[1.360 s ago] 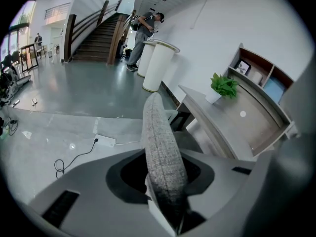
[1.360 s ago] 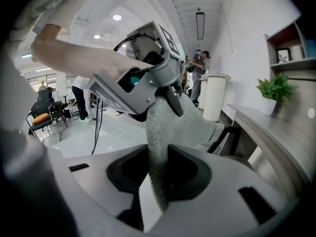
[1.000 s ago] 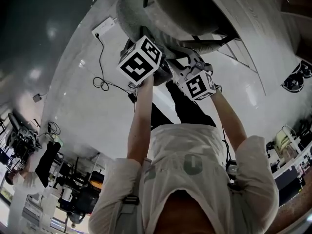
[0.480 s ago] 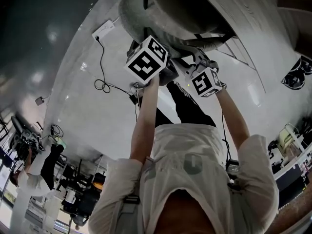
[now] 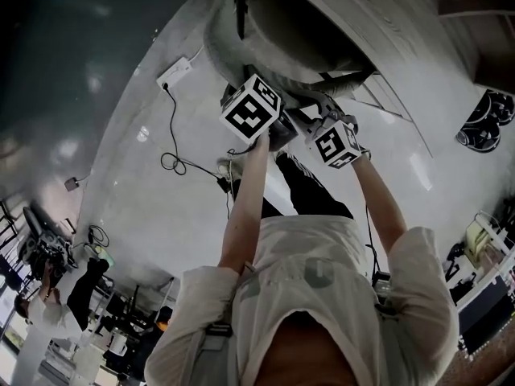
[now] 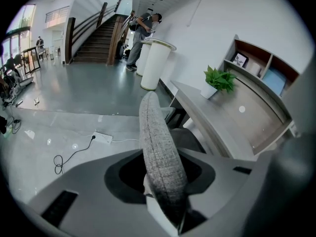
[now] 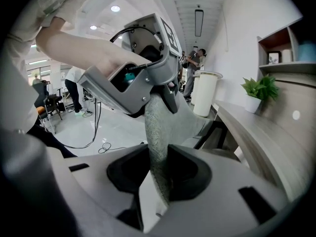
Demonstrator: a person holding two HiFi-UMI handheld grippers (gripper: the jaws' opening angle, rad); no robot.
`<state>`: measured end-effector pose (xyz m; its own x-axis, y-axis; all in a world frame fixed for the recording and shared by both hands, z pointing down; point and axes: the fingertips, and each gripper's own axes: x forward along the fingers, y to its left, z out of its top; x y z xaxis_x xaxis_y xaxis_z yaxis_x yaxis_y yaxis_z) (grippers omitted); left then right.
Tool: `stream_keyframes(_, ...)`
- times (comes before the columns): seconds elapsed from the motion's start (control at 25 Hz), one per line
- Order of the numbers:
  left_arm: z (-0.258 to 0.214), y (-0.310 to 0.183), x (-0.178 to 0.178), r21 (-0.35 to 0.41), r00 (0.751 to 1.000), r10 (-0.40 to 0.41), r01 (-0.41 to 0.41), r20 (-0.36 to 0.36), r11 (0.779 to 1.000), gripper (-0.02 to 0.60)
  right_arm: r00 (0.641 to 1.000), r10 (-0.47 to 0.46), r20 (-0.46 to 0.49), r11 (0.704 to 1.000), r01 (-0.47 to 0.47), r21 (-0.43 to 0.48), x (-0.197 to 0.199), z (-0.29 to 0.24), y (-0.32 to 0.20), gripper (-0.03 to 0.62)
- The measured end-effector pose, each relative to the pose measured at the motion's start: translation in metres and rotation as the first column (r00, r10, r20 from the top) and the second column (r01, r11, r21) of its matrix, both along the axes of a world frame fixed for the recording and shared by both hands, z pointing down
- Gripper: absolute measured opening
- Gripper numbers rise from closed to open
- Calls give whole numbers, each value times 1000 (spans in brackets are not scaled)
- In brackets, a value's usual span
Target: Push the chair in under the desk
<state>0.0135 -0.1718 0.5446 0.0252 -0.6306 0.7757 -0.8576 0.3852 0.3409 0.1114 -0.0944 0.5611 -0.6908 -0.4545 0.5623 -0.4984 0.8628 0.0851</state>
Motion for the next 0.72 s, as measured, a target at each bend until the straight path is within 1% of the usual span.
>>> stream_keyframes(0.12,2,2,1,-16,1000,11,-11,6,1000,143,999,50,-1,999,-50,-13,2,2,0,104)
stream_keyframes(0.24,4,4,3,-22,999,44,-44,6,999,144,996,84,-11,996,-84,-34,1,4,2,104)
stream_keyframes(0.36,5,-4,2,-35,998,69,-69,14,997,149,992,124,-38,987,-127,-99,0,7,-6,106)
stream_keyframes(0.44,6,-6,-1,-67,997,75,-73,26,995,149,983,160,-85,971,-172,-164,-1,9,-10,117)
stream_keyframes(0.48,7,-5,-2,-86,996,79,-76,34,993,149,978,166,-124,967,-186,-173,-1,9,-9,118)
stream_keyframes(0.52,8,-3,-3,-103,995,87,-82,43,991,150,972,160,-172,969,-187,-158,-1,9,-7,118)
stream_keyframes(0.6,5,0,-3,-126,991,118,-110,61,986,152,953,137,-270,981,-168,-94,-1,6,-2,118)
stream_keyframes(0.64,3,1,-1,-133,988,137,-127,67,983,158,944,130,-304,985,-159,-73,0,4,1,118)
stream_keyframes(0.68,0,2,1,-141,986,153,-142,71,980,167,937,130,-323,984,-161,-71,2,0,2,117)
stream_keyframes(0.72,-3,4,2,-147,984,163,-151,75,978,176,934,139,-329,980,-177,-90,3,-4,3,118)
